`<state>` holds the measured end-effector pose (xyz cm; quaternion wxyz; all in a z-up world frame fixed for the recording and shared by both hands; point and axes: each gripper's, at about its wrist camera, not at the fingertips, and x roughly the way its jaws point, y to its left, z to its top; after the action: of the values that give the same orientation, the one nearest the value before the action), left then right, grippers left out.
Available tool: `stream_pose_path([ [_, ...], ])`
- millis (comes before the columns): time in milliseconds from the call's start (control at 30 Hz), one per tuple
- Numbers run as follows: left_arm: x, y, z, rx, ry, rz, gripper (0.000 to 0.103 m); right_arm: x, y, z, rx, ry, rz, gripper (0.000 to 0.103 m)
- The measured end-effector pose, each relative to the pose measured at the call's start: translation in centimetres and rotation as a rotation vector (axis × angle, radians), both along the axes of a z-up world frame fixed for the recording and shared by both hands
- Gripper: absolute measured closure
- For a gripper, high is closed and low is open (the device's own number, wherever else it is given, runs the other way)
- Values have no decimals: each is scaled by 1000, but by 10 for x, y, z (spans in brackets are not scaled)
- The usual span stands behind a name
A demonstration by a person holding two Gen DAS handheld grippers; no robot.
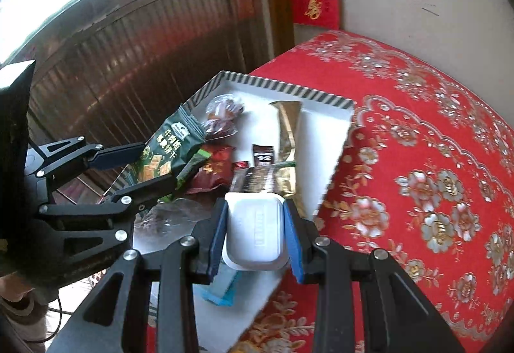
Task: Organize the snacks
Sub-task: 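Carry the green cracker pack and white cup over the white tray, then open both tools to drop the cracker pack and white cup into the tray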
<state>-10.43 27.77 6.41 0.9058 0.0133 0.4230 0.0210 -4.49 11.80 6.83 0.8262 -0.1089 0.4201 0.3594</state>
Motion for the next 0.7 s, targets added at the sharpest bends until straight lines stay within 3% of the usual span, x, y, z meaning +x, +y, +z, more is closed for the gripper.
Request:
stream_pose_path([
  [500, -10, -1, -25, 34, -31, 90, 54, -17, 22, -22, -18, -9, 17, 67],
  [600, -15, 3, -23, 39, -65, 152, 38, -20, 18, -23, 4, -12, 5, 66],
  [700, -26, 4, -16, 71, -130, 232, 24, -25, 9, -18, 42, -34, -28, 56],
])
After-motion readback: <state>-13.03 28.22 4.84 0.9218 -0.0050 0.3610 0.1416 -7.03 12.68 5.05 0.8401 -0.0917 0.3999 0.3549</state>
